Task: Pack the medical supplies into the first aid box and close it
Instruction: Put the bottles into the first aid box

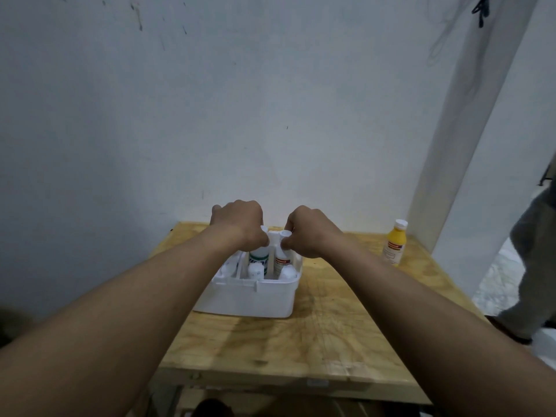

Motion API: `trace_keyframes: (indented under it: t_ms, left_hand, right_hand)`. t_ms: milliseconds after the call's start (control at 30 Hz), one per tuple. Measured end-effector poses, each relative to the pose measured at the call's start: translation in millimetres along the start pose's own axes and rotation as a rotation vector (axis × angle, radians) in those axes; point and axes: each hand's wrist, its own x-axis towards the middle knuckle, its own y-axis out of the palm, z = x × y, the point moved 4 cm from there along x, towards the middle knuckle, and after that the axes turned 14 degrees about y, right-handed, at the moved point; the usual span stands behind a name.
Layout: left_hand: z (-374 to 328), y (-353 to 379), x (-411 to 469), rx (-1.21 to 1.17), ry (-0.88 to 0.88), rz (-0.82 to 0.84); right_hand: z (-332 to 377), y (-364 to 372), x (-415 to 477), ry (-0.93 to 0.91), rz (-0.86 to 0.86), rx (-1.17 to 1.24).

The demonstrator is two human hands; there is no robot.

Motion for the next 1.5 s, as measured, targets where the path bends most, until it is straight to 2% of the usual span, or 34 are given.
trace_keyframes:
  t_ms: [267, 700, 1000, 1133, 1333, 1500]
  left_hand:
    - [1, -1, 2, 0.054, -0.004, -0.001]
    - [3, -1, -15, -0.006, -0.007, -0.037]
    - [-5, -13, -71, -0.103, 0.041, -0.189]
    - [-11, 4, -102, -0.033, 0.121, -0.273]
    - [-8, 39, -135, 0.094, 0.115, -0.422]
    - [-10, 55, -143, 0.14, 0.097, -0.375]
  right_hand:
    - [2, 0, -2, -0.019, -0.015, -0.031]
    - [2, -17, -16, -0.06, -0.04, -0.003]
    - [-2, -27, -24, -0.068, -0.075, -0.008]
    - [-17, -34, -27, -0.023, -0.11, 0.001]
    - [-52, -47, -30, 0.086, -0.223, -0.042]
    - [-90, -52, -28, 0.19, -0.295, -0.156]
